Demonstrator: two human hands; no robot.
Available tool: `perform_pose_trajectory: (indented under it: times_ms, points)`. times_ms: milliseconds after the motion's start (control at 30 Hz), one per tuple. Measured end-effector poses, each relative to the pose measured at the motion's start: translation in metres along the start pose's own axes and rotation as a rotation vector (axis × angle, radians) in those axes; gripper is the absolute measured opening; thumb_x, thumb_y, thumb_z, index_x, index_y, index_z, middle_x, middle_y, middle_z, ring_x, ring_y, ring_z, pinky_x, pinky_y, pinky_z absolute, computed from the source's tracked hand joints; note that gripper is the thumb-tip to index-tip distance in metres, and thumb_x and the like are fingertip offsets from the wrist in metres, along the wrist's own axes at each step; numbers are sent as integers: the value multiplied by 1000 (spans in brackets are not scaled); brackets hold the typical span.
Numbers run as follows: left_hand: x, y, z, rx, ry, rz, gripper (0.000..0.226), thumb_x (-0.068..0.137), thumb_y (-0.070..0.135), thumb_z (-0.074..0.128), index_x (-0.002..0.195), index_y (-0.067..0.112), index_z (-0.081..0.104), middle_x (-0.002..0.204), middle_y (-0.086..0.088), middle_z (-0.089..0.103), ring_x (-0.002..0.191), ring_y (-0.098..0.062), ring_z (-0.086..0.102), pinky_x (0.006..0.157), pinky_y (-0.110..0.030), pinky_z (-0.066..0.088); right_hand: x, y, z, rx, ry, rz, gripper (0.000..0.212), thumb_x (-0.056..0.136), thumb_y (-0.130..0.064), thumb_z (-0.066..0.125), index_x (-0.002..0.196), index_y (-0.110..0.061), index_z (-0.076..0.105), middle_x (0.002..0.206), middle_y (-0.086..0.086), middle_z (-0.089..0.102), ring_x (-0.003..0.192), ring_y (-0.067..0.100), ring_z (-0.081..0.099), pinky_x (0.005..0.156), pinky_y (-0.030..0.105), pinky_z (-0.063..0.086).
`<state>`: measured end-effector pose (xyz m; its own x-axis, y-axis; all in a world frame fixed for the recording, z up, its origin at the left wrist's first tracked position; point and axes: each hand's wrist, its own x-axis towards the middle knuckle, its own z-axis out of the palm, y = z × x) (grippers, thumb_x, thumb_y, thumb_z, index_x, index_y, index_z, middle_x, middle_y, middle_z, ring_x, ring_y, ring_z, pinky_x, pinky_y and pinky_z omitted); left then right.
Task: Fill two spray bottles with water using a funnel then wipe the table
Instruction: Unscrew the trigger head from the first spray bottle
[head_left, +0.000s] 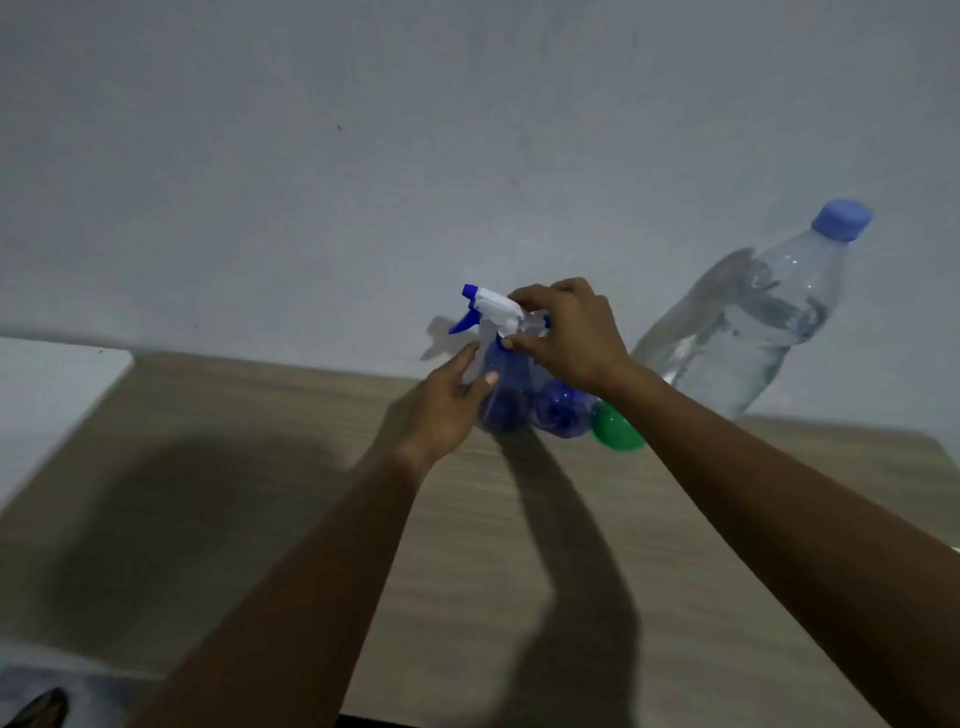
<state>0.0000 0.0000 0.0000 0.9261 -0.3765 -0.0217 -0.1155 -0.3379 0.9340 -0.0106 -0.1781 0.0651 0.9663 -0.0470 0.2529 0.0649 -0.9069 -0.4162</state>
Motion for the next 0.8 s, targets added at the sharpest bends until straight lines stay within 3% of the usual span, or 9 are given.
perform_pose_trajectory:
  times_ms: [67,133,200,267,367,433,500,667,800]
  points:
    - [6,0,-1,-35,-40,-7,55,101,37,53,153,28,36,151,5,47,136,-14,46,104,-30,41,2,-2,2,-27,6,18,45,87,-40,76,129,-26,66,121,0,67,124,22,45,91,34,30]
    - [5,1,-2,-27,-63,-22,54,102,34,51,153,27,35,151,4,47,135,-12,46,99,-20,40,1,-2,4,-57,8,45,42,88,-40,74,126,-26,67,120,0,63,127,21,41,90,32,22]
    - [-3,7,-1,-31,-54,4,50,103,29,51,151,22,40,143,7,53,120,-1,52,82,0,40,-4,-3,3,-49,5,32,38,88,-42,74,123,-29,68,117,-1,58,125,21,38,88,31,17]
    - [-15,14,-2,-67,-27,27,43,101,27,55,143,19,50,128,11,59,103,8,58,69,5,41,-16,-6,-4,-21,-11,8,35,87,-42,75,120,-32,68,112,-3,54,120,21,36,85,29,15]
    - [-38,14,0,-178,16,-18,37,96,20,64,132,14,59,118,9,67,100,8,64,73,-3,47,-46,-18,-21,94,-56,-28,31,86,-35,78,115,-27,71,97,-11,55,111,17,39,89,34,28]
    - [-57,9,4,-264,5,-54,38,92,9,68,129,8,60,116,3,69,102,5,67,80,-10,51,-70,-18,-31,225,-119,-53,26,83,-25,82,108,-21,74,96,-10,66,109,12,53,89,36,44]
    - [-78,4,10,-268,-20,-56,42,90,3,69,131,2,59,121,-2,69,106,0,68,84,-13,51,-92,-15,-37,344,-190,-50,23,81,-18,83,103,-20,75,94,-8,71,93,9,64,83,36,54]
    - [-114,10,28,-193,-76,-30,45,93,1,65,135,10,54,122,7,66,108,7,64,89,-11,49,-126,-6,-38,422,-228,-45,25,82,-20,82,102,-31,72,94,-12,73,90,11,67,81,32,52]
    - [-131,10,38,-174,-116,-35,49,93,-1,64,140,-1,50,133,-6,62,117,-3,63,102,-22,49,-147,-1,-37,428,-225,-55,26,81,-19,83,96,-35,68,81,-21,66,78,-5,60,70,18,44]
